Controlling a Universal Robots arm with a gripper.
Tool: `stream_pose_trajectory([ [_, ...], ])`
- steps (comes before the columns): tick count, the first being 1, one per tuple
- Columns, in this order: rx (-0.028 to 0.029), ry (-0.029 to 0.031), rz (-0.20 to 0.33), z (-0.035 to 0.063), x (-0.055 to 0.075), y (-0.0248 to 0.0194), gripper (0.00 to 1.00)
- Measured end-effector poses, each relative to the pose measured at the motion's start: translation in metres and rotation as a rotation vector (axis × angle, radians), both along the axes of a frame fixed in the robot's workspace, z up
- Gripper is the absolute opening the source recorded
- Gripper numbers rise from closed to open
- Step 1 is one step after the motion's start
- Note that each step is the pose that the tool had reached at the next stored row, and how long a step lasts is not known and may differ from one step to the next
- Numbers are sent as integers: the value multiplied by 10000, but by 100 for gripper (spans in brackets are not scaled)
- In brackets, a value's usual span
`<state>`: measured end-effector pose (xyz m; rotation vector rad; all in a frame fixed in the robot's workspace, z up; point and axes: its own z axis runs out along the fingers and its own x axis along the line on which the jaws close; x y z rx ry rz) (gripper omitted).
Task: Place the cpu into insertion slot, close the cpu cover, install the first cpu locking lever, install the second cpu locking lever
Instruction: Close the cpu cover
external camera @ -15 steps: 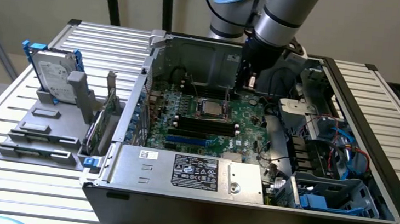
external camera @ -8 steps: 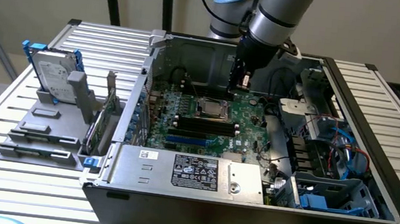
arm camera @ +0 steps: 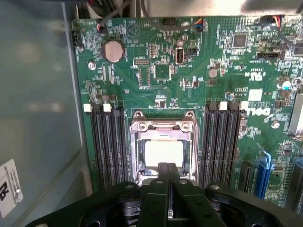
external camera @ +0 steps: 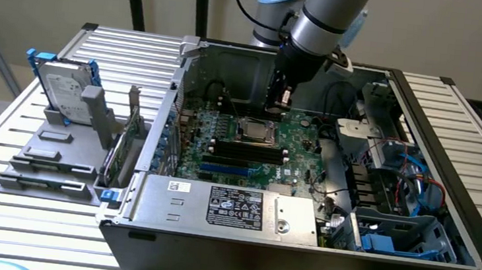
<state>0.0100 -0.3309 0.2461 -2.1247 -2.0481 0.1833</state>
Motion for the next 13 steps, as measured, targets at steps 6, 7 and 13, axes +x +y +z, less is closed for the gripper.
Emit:
stream_pose_trajectory([
  [6, 0, 82, 8, -52, -184, -3, 11],
  [7, 0, 95, 8, -63, -217, -4, 11],
  [13, 0, 129, 8, -158, -307, -39, 11],
])
